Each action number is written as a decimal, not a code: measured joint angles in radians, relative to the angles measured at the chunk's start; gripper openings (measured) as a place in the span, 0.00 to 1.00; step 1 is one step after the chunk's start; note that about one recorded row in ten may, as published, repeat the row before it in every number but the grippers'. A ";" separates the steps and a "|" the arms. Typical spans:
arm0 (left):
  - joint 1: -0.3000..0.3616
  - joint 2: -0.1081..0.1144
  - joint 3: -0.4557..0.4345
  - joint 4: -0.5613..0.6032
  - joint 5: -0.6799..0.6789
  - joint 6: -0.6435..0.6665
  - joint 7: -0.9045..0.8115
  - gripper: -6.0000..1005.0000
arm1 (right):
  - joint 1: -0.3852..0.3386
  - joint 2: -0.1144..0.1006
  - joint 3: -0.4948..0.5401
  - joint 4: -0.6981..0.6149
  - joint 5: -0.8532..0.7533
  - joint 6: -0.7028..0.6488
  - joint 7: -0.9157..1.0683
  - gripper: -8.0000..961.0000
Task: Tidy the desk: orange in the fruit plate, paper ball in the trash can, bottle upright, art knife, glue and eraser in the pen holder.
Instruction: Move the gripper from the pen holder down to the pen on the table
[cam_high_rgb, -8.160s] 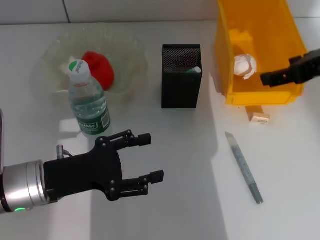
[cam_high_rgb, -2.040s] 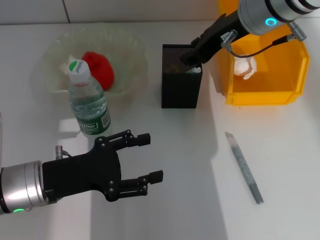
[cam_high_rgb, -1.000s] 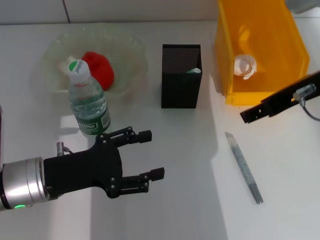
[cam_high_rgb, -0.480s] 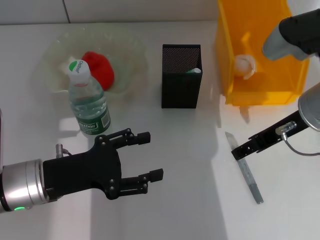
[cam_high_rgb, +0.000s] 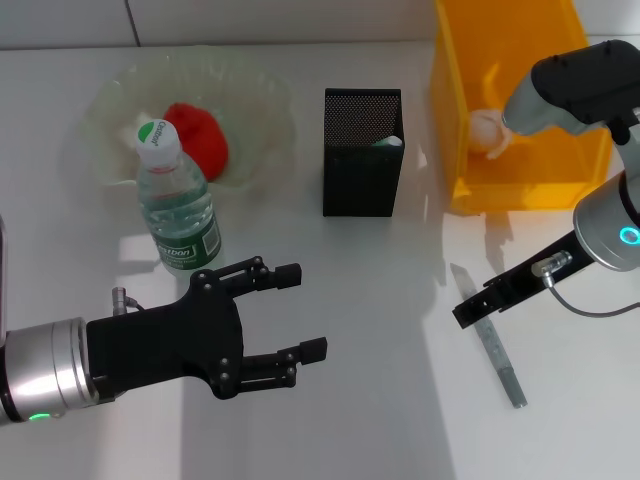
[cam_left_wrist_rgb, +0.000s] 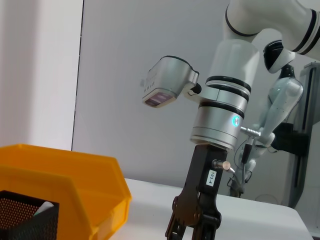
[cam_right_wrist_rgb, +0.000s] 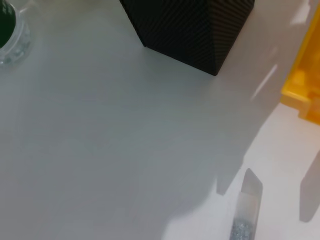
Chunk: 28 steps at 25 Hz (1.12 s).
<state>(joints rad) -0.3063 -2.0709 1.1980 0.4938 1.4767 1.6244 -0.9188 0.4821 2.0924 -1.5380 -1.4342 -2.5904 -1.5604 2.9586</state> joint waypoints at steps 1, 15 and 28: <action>0.000 0.000 0.000 0.000 0.001 0.000 0.000 0.80 | 0.003 0.000 -0.003 0.006 0.000 0.002 0.000 0.80; 0.004 0.000 0.000 -0.002 0.004 0.000 0.000 0.80 | 0.029 -0.001 -0.015 0.078 0.000 0.030 -0.001 0.64; 0.008 0.000 0.000 -0.002 0.005 0.000 0.000 0.80 | 0.034 -0.002 -0.030 0.104 0.000 0.045 -0.002 0.57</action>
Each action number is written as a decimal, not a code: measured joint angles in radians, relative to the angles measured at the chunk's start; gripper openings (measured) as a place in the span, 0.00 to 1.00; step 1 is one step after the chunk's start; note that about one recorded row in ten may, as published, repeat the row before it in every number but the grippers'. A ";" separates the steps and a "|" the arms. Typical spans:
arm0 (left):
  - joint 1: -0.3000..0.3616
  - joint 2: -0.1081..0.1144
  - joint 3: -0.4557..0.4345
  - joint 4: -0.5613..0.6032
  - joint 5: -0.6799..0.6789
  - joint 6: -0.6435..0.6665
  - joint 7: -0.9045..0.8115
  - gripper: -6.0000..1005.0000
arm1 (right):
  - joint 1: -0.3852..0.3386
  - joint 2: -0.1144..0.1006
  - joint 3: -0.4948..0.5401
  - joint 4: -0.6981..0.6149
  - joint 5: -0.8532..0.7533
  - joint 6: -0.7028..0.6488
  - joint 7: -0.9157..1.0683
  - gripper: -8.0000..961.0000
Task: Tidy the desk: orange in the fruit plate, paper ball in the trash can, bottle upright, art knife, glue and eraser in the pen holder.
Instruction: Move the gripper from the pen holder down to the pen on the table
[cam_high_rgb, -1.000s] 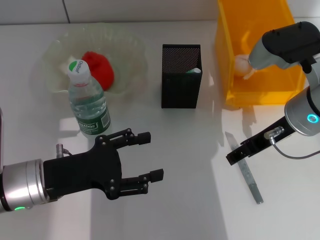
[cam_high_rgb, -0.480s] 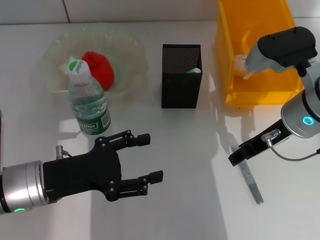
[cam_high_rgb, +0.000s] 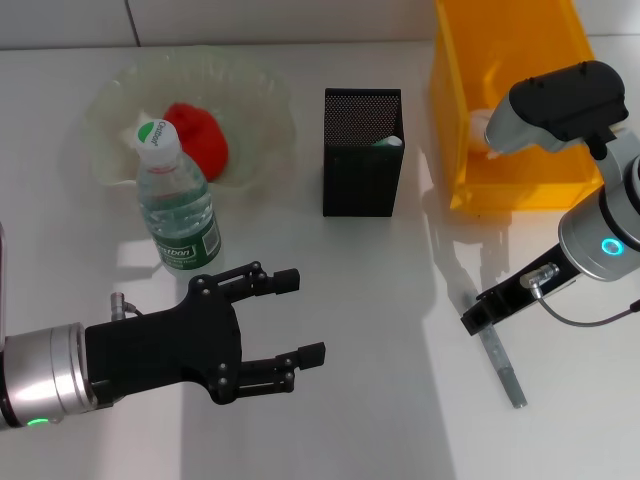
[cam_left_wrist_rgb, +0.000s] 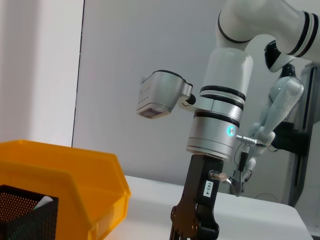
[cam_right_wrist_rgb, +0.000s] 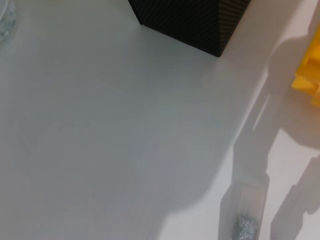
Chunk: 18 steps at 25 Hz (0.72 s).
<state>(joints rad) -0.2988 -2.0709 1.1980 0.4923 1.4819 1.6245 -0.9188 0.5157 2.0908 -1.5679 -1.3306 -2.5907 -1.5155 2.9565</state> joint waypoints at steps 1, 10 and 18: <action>0.000 0.000 0.000 0.000 0.000 0.000 0.000 0.80 | 0.000 0.000 0.000 0.001 0.000 0.000 0.000 0.56; 0.000 0.000 0.000 0.000 0.000 0.000 0.000 0.80 | 0.017 0.000 -0.003 0.045 0.000 0.012 -0.001 0.44; 0.001 0.000 0.000 0.000 0.000 0.000 0.000 0.80 | 0.027 0.000 -0.025 0.054 -0.003 0.016 -0.001 0.44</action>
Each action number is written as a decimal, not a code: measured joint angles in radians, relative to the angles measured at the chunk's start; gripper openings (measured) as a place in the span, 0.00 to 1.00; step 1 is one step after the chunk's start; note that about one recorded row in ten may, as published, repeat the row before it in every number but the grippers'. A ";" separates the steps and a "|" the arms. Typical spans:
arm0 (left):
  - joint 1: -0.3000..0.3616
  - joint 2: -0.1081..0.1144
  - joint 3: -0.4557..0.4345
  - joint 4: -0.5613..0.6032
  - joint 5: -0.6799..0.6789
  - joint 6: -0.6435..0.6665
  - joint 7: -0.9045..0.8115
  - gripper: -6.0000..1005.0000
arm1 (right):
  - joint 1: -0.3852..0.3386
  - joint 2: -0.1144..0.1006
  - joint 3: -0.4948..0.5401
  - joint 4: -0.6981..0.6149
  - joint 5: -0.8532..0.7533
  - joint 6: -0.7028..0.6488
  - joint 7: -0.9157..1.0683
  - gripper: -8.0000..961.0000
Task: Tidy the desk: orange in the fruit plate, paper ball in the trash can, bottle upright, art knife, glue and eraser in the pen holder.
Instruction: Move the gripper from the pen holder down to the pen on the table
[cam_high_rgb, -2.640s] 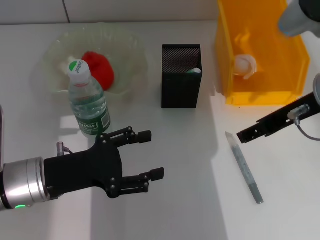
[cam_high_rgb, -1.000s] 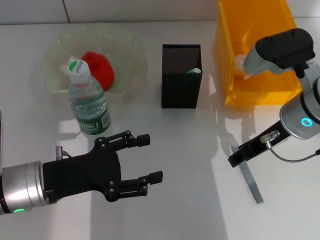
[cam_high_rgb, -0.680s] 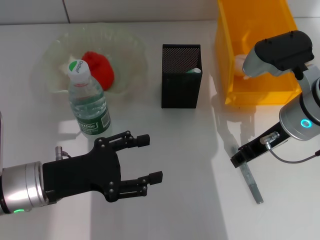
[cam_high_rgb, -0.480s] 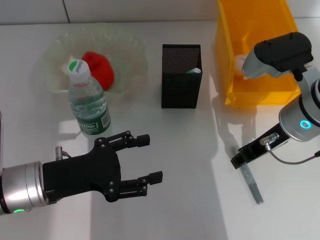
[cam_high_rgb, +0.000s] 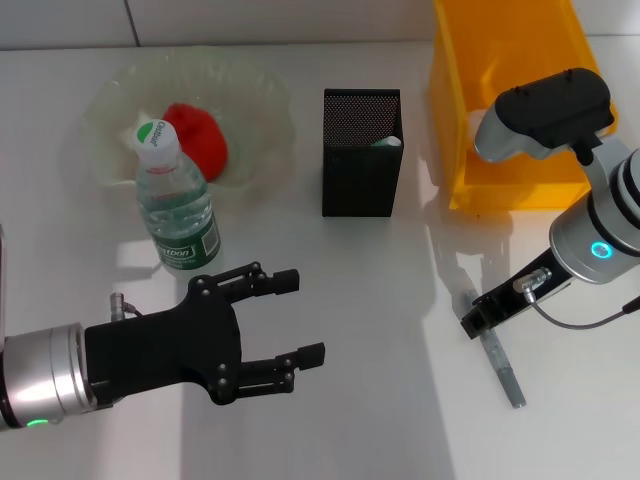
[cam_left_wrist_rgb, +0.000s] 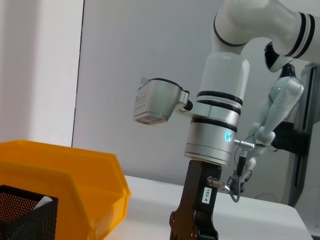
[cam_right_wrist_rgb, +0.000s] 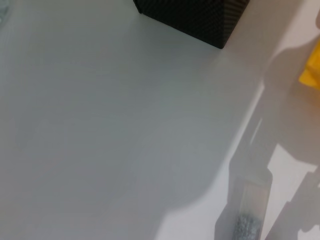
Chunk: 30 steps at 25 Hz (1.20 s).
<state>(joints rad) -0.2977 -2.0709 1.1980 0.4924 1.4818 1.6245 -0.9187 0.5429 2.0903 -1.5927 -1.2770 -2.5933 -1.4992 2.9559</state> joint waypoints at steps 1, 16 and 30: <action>0.001 0.000 0.000 0.000 0.000 0.000 0.003 0.80 | 0.000 0.000 -0.002 -0.001 -0.001 0.001 0.000 0.44; 0.003 0.000 0.000 0.000 -0.006 0.004 0.010 0.80 | -0.057 0.000 0.013 -0.140 -0.005 -0.046 0.000 0.12; 0.002 0.000 -0.002 0.002 -0.006 0.006 0.011 0.80 | -0.020 -0.001 0.010 -0.076 -0.006 -0.045 0.000 0.23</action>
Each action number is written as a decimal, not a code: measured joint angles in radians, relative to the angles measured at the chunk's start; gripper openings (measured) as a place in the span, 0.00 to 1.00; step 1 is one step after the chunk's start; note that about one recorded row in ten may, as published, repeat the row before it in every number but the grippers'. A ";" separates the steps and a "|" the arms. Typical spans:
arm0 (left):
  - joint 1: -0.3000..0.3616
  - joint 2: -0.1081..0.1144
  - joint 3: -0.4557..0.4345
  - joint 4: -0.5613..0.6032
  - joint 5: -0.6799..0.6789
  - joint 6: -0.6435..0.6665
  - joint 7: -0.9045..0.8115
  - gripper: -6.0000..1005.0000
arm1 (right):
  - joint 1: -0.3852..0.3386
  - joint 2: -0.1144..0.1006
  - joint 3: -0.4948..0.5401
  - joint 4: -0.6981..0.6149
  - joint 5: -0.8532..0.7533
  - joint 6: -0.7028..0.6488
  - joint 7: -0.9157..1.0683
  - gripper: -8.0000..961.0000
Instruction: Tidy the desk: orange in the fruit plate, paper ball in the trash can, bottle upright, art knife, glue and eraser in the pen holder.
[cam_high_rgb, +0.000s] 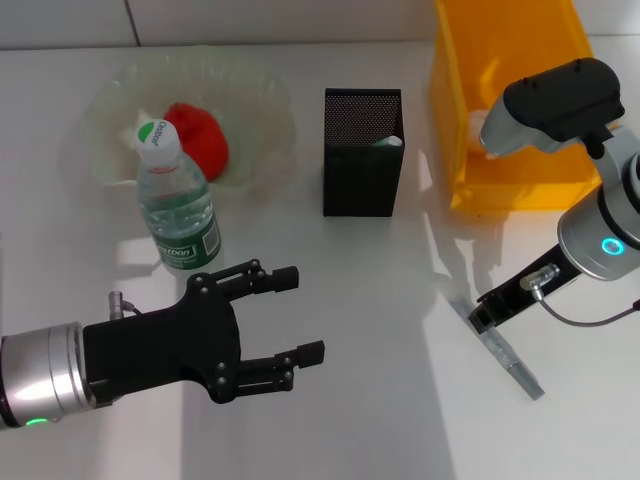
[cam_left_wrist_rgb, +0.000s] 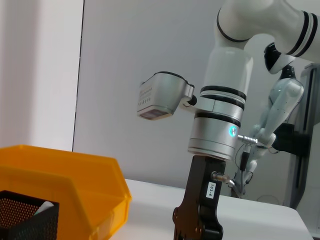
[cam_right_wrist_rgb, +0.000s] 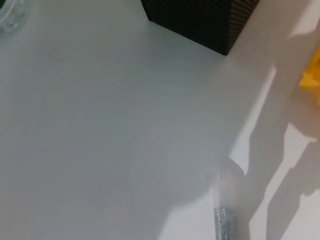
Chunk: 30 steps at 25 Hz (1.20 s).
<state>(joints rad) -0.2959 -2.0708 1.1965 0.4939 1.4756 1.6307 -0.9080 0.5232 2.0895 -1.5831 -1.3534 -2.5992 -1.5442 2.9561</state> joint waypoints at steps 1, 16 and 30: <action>0.000 0.000 0.000 0.000 0.000 0.000 0.000 0.80 | 0.004 0.000 0.000 0.009 0.000 0.003 0.000 0.24; 0.001 0.000 0.000 -0.002 0.000 -0.001 0.000 0.80 | 0.031 0.003 -0.046 0.067 -0.002 0.024 0.000 0.24; 0.003 0.001 0.000 -0.002 0.001 -0.001 0.000 0.80 | -0.020 -0.003 -0.044 -0.100 -0.007 -0.010 -0.001 0.16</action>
<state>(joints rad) -0.2930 -2.0698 1.1964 0.4924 1.4766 1.6297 -0.9081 0.5031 2.0865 -1.6270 -1.4530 -2.6064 -1.5543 2.9552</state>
